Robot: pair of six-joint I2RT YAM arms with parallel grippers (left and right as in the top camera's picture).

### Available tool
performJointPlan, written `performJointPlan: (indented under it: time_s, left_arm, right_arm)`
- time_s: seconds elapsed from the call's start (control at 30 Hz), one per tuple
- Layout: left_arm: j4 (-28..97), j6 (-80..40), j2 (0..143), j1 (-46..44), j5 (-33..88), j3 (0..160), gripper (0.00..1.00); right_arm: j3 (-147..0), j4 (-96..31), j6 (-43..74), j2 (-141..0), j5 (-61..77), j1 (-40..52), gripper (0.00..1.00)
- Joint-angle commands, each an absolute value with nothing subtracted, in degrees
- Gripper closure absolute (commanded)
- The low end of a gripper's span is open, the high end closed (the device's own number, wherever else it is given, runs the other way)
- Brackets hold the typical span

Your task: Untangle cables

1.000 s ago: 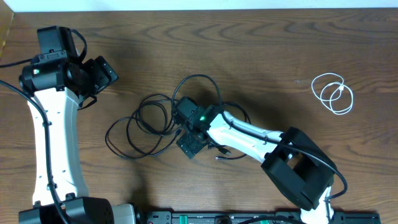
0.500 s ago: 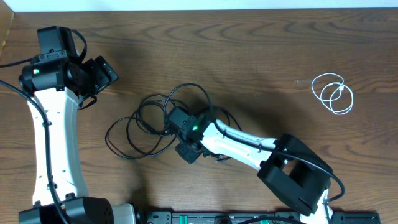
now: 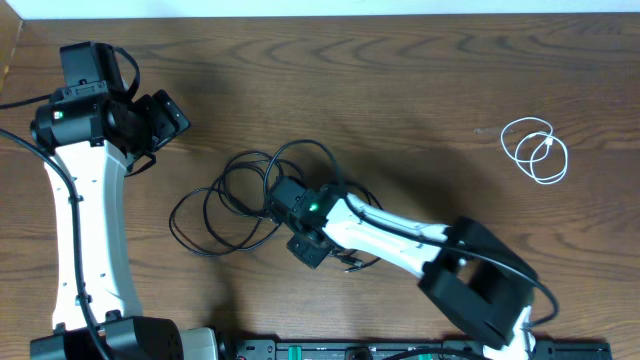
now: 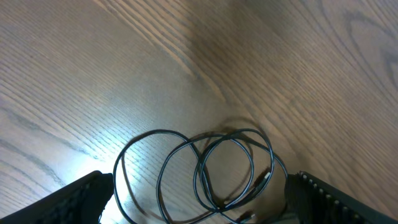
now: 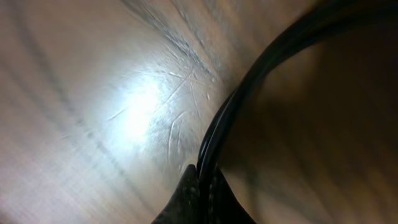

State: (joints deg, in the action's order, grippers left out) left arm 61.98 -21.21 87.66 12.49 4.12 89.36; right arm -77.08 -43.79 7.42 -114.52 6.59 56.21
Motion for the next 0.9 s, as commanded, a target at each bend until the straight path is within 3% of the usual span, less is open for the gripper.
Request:
performJointPlan:
  time_s: [0.0,0.43,0.77,0.87]
  left_arm:
    - [62.33,-21.76,87.68,12.58,3.38,88.92,0.07]
    - [62.33,-21.76,87.68,12.58,3.4,88.92,0.06]
    - [62.33,-21.74,87.68,12.58,3.4,88.92,0.07]
    - [62.33,-21.74,87.68,12.58,3.38,88.92,0.07]
  right_arm:
    - [-78.02,-43.51,5.04,-105.14,2.98,55.16,0.99]
    - [-78.0,-41.98,3.9,-75.35,-16.53,55.16,0.99]
    - [-77.89,-43.57,3.53,-75.24,-16.49,55.16,0.98]
    - [-77.89,-43.51,3.53,-77.1,-16.53,55.16,0.92]
